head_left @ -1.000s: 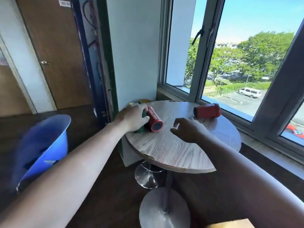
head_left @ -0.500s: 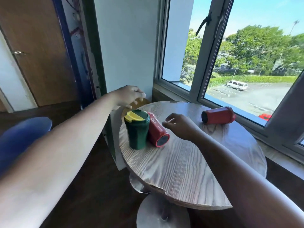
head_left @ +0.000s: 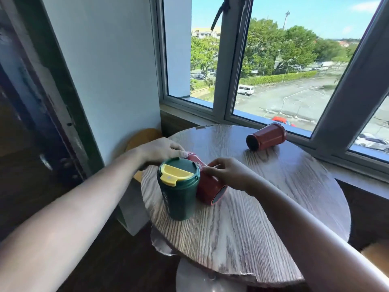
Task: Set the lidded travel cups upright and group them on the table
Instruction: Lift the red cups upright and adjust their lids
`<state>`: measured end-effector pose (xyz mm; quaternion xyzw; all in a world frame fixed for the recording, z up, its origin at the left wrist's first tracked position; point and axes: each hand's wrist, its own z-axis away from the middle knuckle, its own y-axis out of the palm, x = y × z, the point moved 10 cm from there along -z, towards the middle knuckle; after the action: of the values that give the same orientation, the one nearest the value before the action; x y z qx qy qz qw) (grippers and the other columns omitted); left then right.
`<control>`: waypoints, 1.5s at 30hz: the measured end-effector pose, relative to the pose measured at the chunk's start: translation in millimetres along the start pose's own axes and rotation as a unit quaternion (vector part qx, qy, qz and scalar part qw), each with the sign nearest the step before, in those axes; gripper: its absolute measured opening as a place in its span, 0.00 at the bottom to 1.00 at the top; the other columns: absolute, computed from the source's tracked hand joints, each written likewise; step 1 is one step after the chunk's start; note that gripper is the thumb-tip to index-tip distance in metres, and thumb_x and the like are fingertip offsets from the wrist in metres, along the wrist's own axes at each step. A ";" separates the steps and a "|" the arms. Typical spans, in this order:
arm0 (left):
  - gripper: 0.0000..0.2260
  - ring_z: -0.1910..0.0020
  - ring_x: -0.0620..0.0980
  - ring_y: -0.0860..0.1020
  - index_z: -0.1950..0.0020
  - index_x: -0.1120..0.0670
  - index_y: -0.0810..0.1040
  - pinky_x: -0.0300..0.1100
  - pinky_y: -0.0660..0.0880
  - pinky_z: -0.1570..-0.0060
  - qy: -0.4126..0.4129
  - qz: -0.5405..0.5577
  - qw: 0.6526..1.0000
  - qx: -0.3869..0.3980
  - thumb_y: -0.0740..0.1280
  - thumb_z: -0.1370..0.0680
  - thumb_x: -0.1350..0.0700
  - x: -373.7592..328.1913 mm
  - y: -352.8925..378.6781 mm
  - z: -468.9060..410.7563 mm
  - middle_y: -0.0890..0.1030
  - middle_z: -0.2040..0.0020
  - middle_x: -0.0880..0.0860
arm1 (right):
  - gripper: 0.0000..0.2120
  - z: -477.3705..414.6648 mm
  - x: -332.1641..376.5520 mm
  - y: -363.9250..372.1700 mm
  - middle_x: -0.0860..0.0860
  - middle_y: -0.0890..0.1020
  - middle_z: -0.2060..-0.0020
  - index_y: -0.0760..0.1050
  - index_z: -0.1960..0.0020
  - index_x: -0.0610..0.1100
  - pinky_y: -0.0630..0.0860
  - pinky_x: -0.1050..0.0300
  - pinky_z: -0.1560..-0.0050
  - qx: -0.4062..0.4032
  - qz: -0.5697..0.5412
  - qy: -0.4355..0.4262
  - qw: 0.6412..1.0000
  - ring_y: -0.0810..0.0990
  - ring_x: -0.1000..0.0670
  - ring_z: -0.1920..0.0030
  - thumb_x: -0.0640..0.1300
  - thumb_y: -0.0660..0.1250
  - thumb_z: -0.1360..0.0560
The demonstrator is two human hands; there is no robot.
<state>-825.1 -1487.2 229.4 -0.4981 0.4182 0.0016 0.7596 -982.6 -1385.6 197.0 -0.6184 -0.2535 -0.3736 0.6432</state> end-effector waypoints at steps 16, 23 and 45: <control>0.09 0.54 0.48 0.78 0.48 0.54 0.85 0.41 0.69 0.58 0.225 -0.181 0.952 -0.104 0.73 0.24 0.51 -196.9 9.8 2.8 0.82 0.52 0.50 | 0.22 37.9 -44.8 -83.9 0.47 0.85 0.51 0.75 0.35 0.37 0.78 0.68 0.55 -0.179 -0.268 -0.098 0.941 0.86 0.56 0.52 0.32 0.72 0.28; 0.05 0.54 0.52 0.81 0.54 0.55 0.85 0.48 0.79 0.52 0.210 -0.209 0.949 -0.106 0.74 0.25 0.54 -233.5 55.2 3.4 0.85 0.55 0.53 | 0.24 54.3 -85.7 -110.2 0.57 0.86 0.50 0.74 0.33 0.40 0.78 0.67 0.50 -0.169 -0.253 -0.094 0.948 0.84 0.56 0.45 0.32 0.72 0.28; 0.14 0.48 0.56 0.82 0.39 0.58 0.80 0.40 0.74 0.50 0.186 -0.199 0.936 -0.221 0.72 0.23 0.56 -239.4 90.0 34.8 0.84 0.44 0.58 | 0.20 77.2 -98.5 -135.5 0.53 0.84 0.45 0.73 0.32 0.47 0.75 0.72 0.52 -0.178 -0.180 -0.090 0.963 0.82 0.56 0.43 0.44 0.69 0.23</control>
<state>-996.5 -1316.3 319.3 -0.7180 0.4334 -0.1494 0.5237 -1138.0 -1287.1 209.7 -0.6982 -0.3465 -0.4651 0.4198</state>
